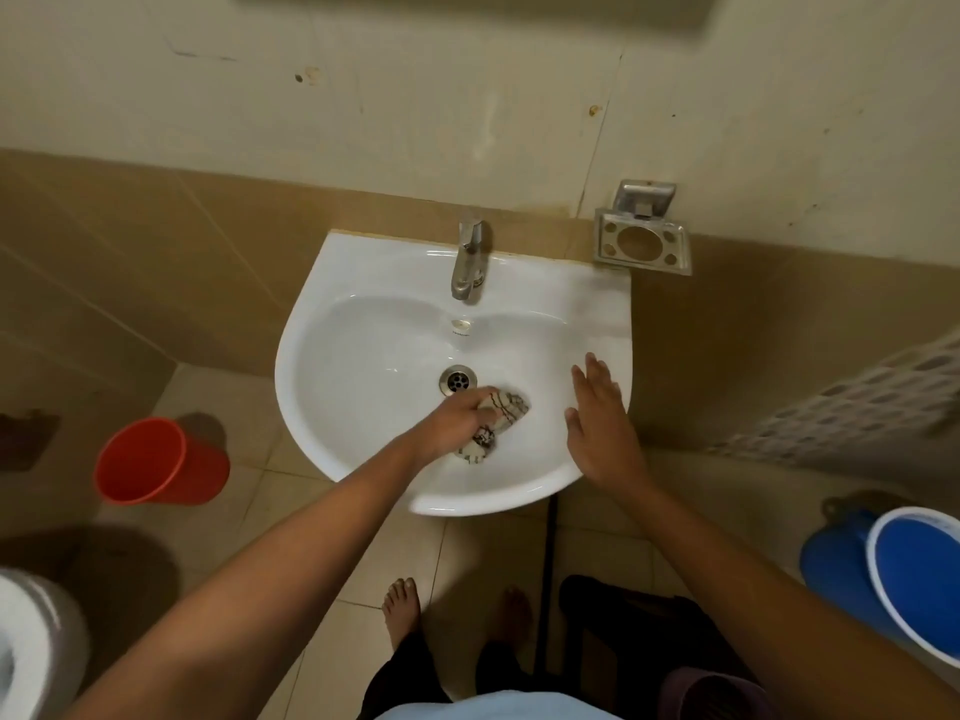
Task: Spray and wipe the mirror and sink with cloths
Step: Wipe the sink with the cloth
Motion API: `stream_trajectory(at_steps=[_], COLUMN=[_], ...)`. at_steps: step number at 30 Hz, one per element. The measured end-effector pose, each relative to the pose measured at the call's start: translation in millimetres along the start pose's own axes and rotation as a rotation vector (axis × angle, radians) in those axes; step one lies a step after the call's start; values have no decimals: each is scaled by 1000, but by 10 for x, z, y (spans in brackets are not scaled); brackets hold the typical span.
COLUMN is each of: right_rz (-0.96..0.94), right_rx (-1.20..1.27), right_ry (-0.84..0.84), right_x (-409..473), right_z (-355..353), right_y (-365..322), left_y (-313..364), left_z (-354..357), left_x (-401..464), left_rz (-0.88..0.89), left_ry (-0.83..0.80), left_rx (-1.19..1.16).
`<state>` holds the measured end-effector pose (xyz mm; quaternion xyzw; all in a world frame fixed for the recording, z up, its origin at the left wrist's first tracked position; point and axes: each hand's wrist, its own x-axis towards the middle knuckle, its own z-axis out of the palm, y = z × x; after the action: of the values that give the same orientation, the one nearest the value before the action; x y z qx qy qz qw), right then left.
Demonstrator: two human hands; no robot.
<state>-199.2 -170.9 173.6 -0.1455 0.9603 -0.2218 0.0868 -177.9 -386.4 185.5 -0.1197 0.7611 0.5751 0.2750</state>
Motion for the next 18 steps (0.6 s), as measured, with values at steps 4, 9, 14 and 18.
stream_trajectory(at_steps=[4, 9, 14, 18], right_rz=[157, 472, 402, 467], right_rx=[465, 1430, 1613, 1398], right_ry=[-36, -238, -285, -115], right_x=[1, -32, -194, -242], right_z=[-117, -284, -215, -123], right_y=[-355, -721, -1058, -1215], left_y=[234, 346, 256, 145], left_z=[-197, -408, -569, -712], left_x=[-252, -492, -599, -618], left_rz=[60, 95, 139, 97], left_ry=[2, -107, -185, -10], left_rx=[-491, -968, -798, -497])
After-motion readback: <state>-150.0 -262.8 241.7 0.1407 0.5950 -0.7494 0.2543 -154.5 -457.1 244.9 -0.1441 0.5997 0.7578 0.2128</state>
